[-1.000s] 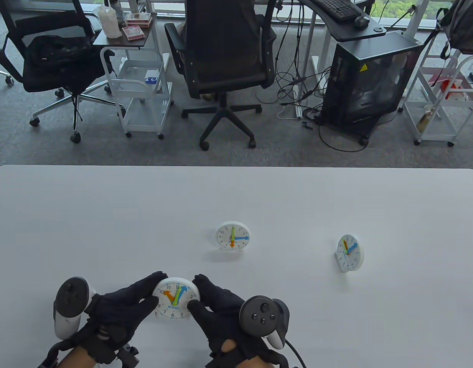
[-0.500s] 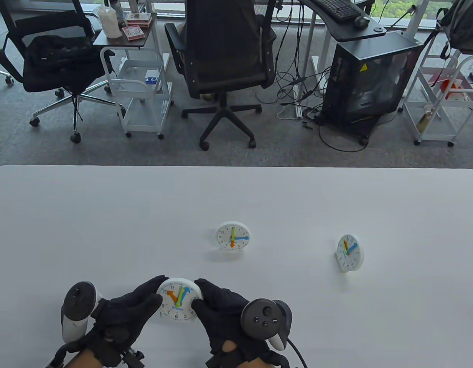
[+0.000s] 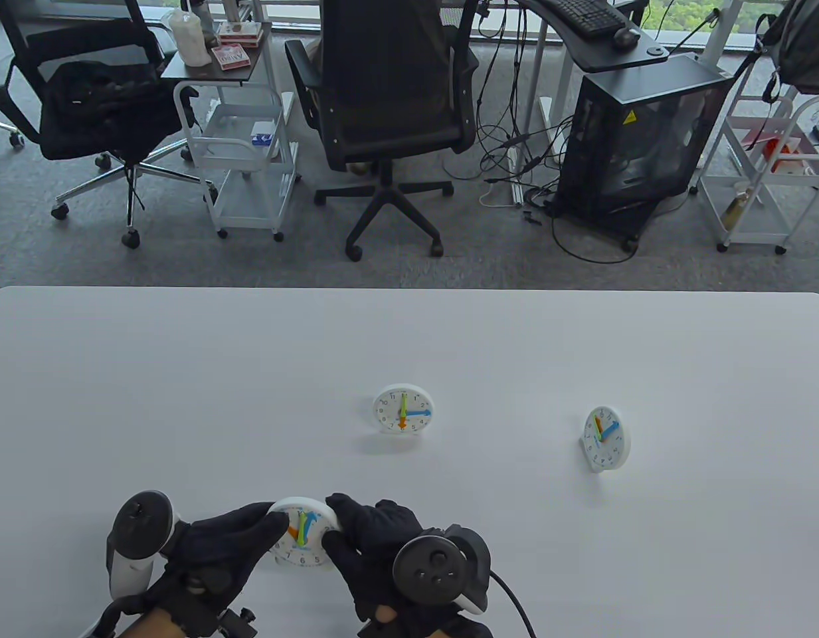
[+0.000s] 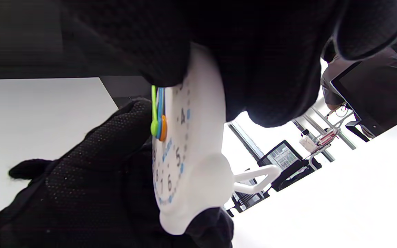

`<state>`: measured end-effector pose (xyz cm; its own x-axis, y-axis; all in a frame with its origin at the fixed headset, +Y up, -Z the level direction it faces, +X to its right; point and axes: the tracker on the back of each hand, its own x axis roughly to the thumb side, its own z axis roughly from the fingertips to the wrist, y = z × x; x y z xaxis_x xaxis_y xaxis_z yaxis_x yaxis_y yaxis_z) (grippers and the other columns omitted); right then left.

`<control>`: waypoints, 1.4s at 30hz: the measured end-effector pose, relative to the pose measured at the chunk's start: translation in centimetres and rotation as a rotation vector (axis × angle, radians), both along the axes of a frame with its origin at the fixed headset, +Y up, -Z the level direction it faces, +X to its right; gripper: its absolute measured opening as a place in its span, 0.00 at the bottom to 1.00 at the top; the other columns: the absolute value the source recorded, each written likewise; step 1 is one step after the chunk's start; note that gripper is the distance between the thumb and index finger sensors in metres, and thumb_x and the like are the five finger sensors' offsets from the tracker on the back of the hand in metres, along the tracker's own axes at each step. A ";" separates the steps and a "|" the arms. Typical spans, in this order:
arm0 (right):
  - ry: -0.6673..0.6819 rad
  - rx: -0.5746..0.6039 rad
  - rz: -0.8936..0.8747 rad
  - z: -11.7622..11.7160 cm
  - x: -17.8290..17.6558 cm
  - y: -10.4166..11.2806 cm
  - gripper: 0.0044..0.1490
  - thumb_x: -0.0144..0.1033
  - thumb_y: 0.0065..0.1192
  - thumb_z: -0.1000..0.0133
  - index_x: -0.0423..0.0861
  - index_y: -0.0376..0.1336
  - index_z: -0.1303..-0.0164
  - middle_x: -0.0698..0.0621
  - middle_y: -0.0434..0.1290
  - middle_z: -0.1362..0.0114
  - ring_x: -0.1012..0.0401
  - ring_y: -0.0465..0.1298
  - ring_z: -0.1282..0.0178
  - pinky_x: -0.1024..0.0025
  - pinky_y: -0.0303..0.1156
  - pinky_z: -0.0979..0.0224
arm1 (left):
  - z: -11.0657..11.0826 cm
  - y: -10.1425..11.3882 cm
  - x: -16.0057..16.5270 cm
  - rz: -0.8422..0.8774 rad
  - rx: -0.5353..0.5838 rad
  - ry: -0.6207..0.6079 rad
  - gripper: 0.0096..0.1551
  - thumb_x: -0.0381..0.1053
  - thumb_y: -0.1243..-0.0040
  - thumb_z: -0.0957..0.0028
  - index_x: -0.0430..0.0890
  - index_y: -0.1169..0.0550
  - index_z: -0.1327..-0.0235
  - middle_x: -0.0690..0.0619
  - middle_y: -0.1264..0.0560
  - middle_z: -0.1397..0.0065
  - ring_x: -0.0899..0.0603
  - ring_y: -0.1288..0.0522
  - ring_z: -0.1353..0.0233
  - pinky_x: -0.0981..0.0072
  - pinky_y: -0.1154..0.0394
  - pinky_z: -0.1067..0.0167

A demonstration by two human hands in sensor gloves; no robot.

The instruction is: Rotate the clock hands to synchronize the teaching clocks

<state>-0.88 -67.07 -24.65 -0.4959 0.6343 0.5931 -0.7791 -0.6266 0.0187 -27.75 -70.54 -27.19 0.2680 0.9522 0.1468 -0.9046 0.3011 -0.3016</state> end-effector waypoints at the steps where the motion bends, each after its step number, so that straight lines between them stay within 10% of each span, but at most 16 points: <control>1: 0.002 -0.001 0.002 0.0 0.0 0.0 0.36 0.43 0.66 0.46 0.29 0.69 0.39 0.46 0.81 0.49 0.49 0.84 0.54 0.35 0.70 0.39 | 0.0 -0.1 0.0 0.003 -0.008 -0.001 0.38 0.76 0.38 0.47 0.44 0.14 0.47 0.45 0.08 0.54 0.30 0.14 0.49 0.28 0.31 0.42; 42: -0.056 -0.187 -0.095 -1.1 0.7 -1.2 0.37 0.41 0.64 0.45 0.26 0.67 0.37 0.44 0.81 0.50 0.49 0.84 0.60 0.36 0.71 0.43 | -0.3 -0.3 1.0 0.021 -0.027 -0.118 0.31 0.59 0.29 0.47 0.41 0.21 0.38 0.49 0.10 0.52 0.34 0.15 0.48 0.27 0.34 0.39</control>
